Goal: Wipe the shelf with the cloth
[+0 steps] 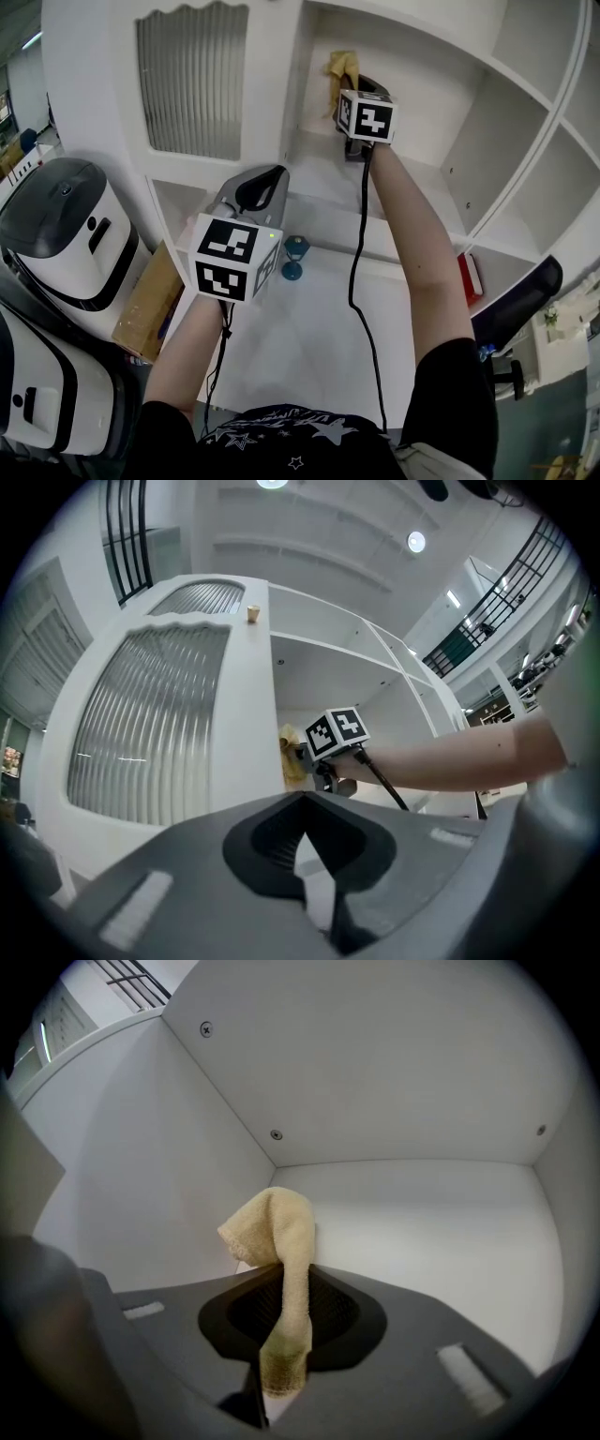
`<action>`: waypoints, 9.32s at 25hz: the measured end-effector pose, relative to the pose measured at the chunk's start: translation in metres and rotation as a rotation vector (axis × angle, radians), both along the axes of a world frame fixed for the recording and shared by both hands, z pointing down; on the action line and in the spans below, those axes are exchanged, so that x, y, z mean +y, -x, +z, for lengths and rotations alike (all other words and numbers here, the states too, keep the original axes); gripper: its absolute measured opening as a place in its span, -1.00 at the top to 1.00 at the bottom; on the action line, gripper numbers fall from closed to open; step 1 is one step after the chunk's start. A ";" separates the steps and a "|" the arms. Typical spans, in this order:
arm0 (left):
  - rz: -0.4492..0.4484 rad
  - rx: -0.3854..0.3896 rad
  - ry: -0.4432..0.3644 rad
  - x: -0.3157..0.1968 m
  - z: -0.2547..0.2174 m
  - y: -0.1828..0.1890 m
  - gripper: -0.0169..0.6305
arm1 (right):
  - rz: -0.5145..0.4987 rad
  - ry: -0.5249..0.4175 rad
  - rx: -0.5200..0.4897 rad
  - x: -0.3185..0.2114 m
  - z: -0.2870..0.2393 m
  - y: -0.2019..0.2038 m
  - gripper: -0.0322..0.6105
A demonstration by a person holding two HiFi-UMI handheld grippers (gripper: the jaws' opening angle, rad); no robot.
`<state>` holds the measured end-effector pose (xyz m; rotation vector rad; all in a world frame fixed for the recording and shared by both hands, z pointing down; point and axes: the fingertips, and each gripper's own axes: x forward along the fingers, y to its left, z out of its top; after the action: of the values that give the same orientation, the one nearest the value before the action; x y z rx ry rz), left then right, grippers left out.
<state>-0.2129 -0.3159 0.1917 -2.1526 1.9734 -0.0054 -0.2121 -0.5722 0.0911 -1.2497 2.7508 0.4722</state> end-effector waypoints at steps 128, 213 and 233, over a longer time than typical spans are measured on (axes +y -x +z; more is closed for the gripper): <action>0.081 0.106 0.054 -0.001 0.040 -0.025 0.94 | 0.071 0.344 0.130 -0.017 0.079 -0.053 0.65; 0.408 0.075 0.082 -0.033 0.031 -0.105 0.94 | 0.646 0.128 -0.238 -0.001 -0.076 -0.280 0.65; 0.519 0.071 0.103 0.038 0.041 -0.128 0.94 | 0.746 0.085 -0.238 0.117 -0.069 -0.332 0.65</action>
<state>-0.0853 -0.2778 0.2328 -2.7002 1.4148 0.0547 0.1203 -0.4551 0.0226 -2.1771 2.0555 0.2205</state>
